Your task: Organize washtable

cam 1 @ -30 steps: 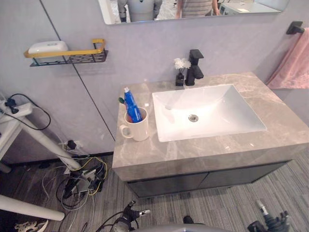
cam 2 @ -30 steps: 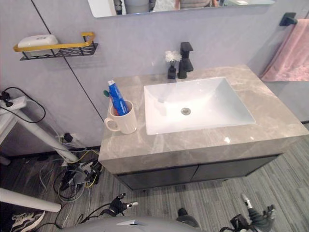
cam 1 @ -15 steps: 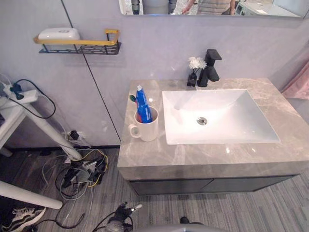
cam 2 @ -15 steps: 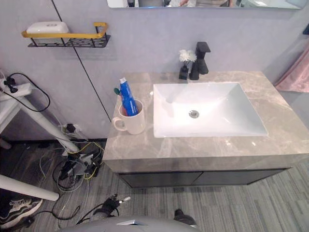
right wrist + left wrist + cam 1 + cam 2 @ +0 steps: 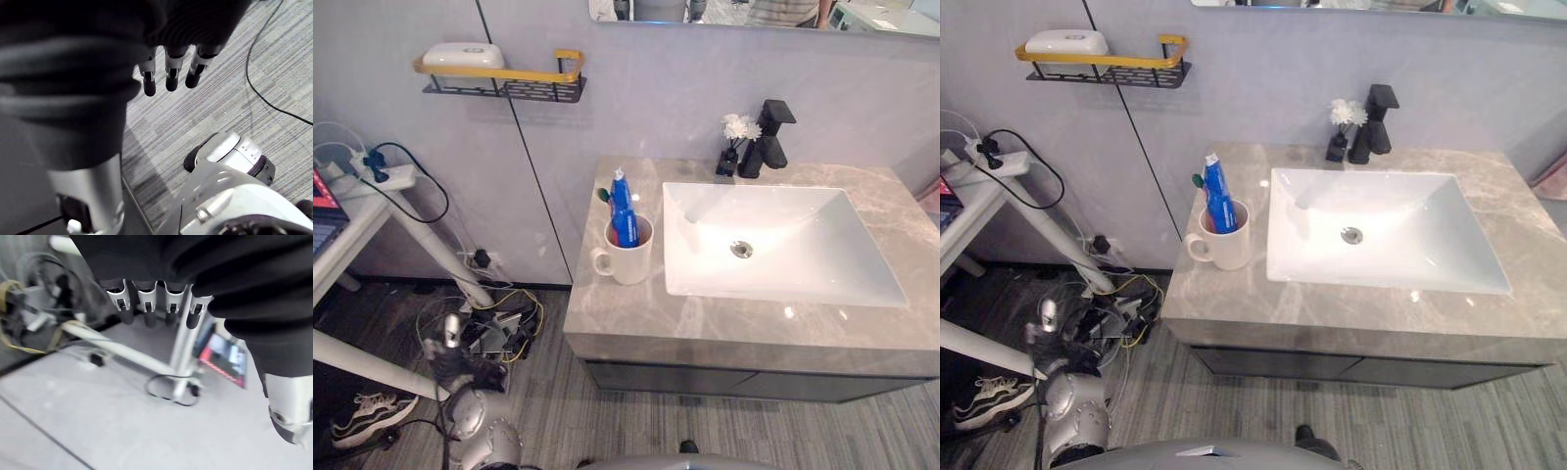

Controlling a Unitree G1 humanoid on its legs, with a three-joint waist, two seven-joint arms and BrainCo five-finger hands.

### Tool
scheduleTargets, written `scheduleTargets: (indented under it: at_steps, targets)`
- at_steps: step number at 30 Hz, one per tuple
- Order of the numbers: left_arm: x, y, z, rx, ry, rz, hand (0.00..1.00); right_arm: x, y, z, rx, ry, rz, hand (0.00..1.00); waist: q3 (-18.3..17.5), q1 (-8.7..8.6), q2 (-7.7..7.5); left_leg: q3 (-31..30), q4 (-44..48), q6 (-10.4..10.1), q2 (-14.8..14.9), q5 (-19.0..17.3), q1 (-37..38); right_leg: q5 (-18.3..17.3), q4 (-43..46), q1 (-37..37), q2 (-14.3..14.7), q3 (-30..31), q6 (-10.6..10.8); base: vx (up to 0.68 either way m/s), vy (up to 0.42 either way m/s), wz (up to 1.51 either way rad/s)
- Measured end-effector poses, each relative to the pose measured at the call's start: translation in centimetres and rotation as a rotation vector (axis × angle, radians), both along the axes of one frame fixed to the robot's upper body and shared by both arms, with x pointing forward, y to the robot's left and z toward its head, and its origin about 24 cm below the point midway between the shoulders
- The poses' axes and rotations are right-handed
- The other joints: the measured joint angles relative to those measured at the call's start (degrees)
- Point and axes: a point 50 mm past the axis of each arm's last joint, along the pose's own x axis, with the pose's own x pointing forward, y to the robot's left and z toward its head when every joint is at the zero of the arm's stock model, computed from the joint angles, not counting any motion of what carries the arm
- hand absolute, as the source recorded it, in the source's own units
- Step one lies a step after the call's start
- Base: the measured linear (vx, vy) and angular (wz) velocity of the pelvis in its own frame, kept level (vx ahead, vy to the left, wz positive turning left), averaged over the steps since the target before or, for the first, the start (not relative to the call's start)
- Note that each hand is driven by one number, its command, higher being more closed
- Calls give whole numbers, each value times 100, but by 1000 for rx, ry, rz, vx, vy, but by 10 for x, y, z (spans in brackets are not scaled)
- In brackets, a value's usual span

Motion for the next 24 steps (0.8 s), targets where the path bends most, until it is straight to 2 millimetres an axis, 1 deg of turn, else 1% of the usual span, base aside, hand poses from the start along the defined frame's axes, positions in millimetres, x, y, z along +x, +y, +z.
scheduleTargets:
  at_steps: [1,2,3,4,5,6,10,12,14,18,21,24]
  targets:
    - [5,-5,17,69,-44,-12,0,1,-3,1,-10,2,33,0,-24,4,40,-9,-4,0,-2,0,-3,1,-8,9,-1,-15,-1,76,-12,9]
    - [8,-8,26,104,-63,-24,0,2,-4,1,-15,2,50,0,-27,12,54,-15,-4,0,-2,0,0,1,-9,18,-1,-25,-1,68,-10,9]
    - [14,-17,42,174,-102,-62,0,3,-7,2,-24,3,65,0,-26,29,62,-26,-3,0,0,0,26,1,-10,56,-1,-49,-1,42,-3,8]
    - [19,-27,53,216,-136,-102,0,2,-6,2,-22,5,66,0,-30,32,58,-41,13,0,0,-1,35,1,-10,89,-8,-60,-1,28,1,10]
    - [23,-39,65,267,-176,-148,0,3,-6,2,-21,1,66,0,-35,34,49,-55,45,3,-3,-6,21,1,-10,99,-19,-66,-1,3,10,8]
    - [27,-55,80,331,-229,-216,0,3,-6,2,-17,-7,70,0,-36,36,47,-65,72,18,-9,-28,4,1,-9,99,-31,-70,0,-17,12,6]
    - [32,-104,111,427,-390,-432,0,4,-6,2,-9,-22,78,0,-35,10,55,-92,181,33,-17,-88,-59,-30,32,98,-55,-35,40,-49,15,-2]
    - [30,-128,121,446,-462,-539,0,2,-7,2,-11,-16,78,0,-54,-22,84,-144,194,28,-17,-116,-58,-79,96,96,-54,-35,48,-51,7,4]
    - [28,-142,125,447,-511,-622,0,-1,-9,2,-14,-8,78,0,-77,-20,111,-155,193,22,-17,-105,-58,-84,112,93,-53,-40,47,-17,2,3]
    - [24,-153,134,463,-578,-695,0,-5,-12,3,-21,3,79,0,-138,-16,175,-198,182,15,-16,-91,-60,-85,116,111,-53,-107,49,3,-6,6]
    - [21,-159,139,478,-619,-758,0,-3,-9,2,-14,6,107,0,-153,-17,137,-260,185,9,-17,-79,-63,-95,116,148,-51,-175,44,11,-8,11]
    - [19,-167,139,481,-634,-836,0,-4,-7,2,-7,11,117,0,-200,-6,71,-286,194,11,-18,-66,-60,-108,116,177,-53,-196,47,11,-4,6]
